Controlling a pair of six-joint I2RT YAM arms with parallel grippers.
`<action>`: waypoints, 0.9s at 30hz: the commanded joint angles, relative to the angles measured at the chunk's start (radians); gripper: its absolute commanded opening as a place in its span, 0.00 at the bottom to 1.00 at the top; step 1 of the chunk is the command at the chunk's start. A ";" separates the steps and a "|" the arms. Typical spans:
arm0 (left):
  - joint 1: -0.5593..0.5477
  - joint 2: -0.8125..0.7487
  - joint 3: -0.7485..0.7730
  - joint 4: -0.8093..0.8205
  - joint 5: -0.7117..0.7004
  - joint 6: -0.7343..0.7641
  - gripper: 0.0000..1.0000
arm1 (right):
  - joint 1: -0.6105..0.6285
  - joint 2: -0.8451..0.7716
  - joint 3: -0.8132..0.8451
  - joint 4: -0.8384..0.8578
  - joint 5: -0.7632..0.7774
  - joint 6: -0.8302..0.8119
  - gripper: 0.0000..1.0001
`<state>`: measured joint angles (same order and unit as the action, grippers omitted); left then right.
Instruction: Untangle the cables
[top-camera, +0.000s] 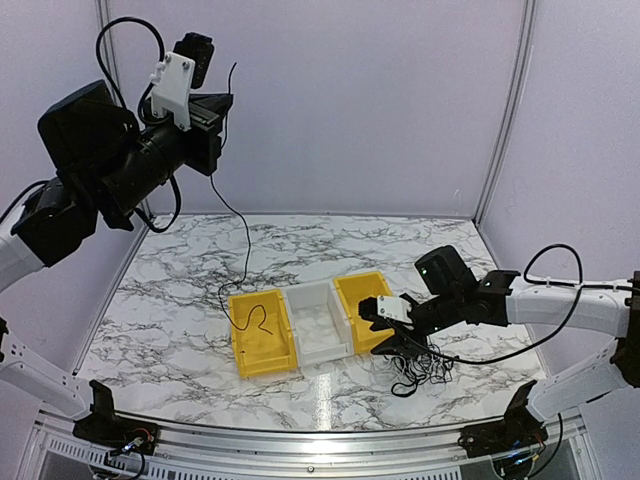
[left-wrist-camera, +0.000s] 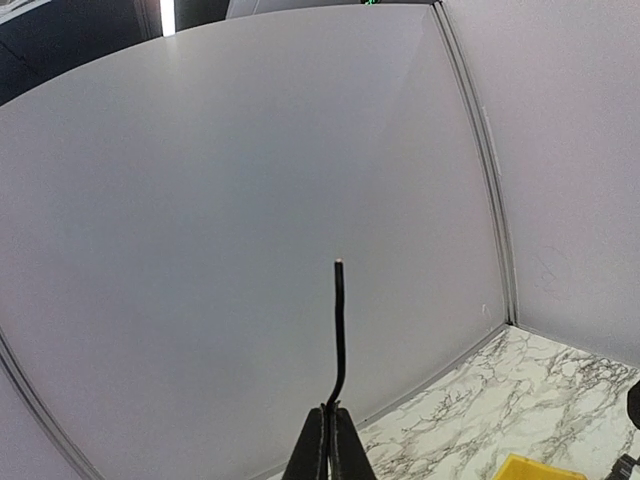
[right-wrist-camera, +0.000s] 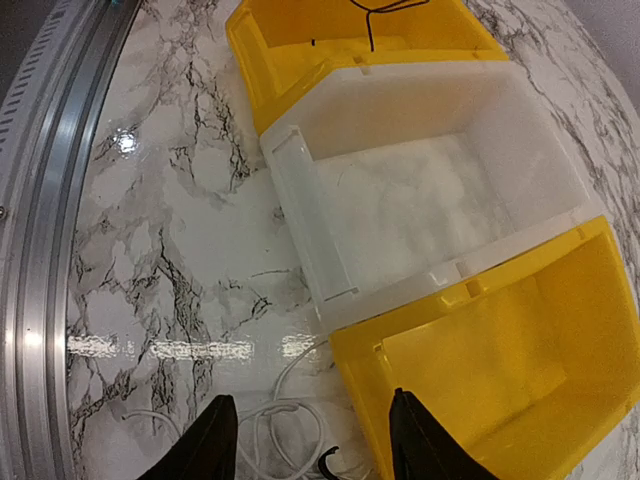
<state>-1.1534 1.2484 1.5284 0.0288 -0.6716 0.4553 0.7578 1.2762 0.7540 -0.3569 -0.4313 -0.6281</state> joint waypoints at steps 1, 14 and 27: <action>0.039 -0.027 -0.034 0.021 0.020 -0.046 0.00 | -0.010 -0.023 -0.007 0.024 0.011 0.012 0.51; 0.087 -0.010 -0.251 0.088 0.106 -0.208 0.00 | -0.012 -0.020 -0.016 0.033 0.024 0.007 0.51; 0.101 -0.071 -0.561 0.110 0.083 -0.379 0.00 | -0.017 -0.032 -0.020 0.035 0.027 0.005 0.51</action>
<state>-1.0626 1.2301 1.0512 0.1226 -0.5659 0.1535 0.7513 1.2675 0.7349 -0.3405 -0.4149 -0.6281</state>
